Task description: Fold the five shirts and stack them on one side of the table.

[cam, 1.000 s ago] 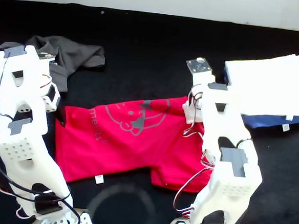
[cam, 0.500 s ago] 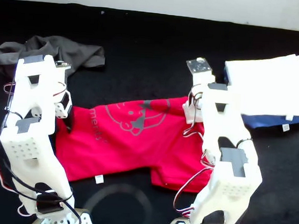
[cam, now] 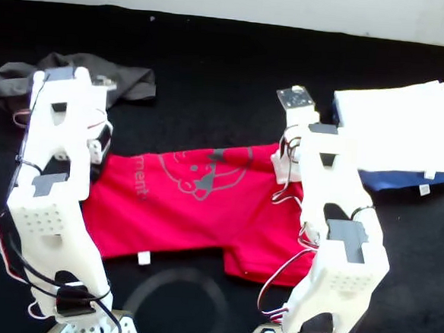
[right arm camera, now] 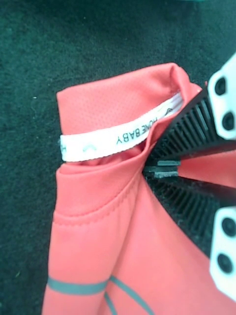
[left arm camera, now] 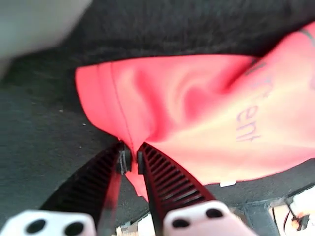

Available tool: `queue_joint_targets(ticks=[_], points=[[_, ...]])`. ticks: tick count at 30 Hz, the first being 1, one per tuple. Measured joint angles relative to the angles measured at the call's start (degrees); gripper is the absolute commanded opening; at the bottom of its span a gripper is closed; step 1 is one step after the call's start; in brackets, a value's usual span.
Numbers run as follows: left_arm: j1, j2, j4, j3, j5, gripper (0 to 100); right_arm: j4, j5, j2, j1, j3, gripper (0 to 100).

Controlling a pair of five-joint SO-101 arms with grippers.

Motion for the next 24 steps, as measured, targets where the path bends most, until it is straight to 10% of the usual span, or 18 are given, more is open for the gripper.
queue_joint_targets(ticks=[24], points=[[0.44, 6.07, 1.32, -10.55, -3.25, 1, 0.0, 0.0, 0.0, 0.09, 0.0, 0.6]])
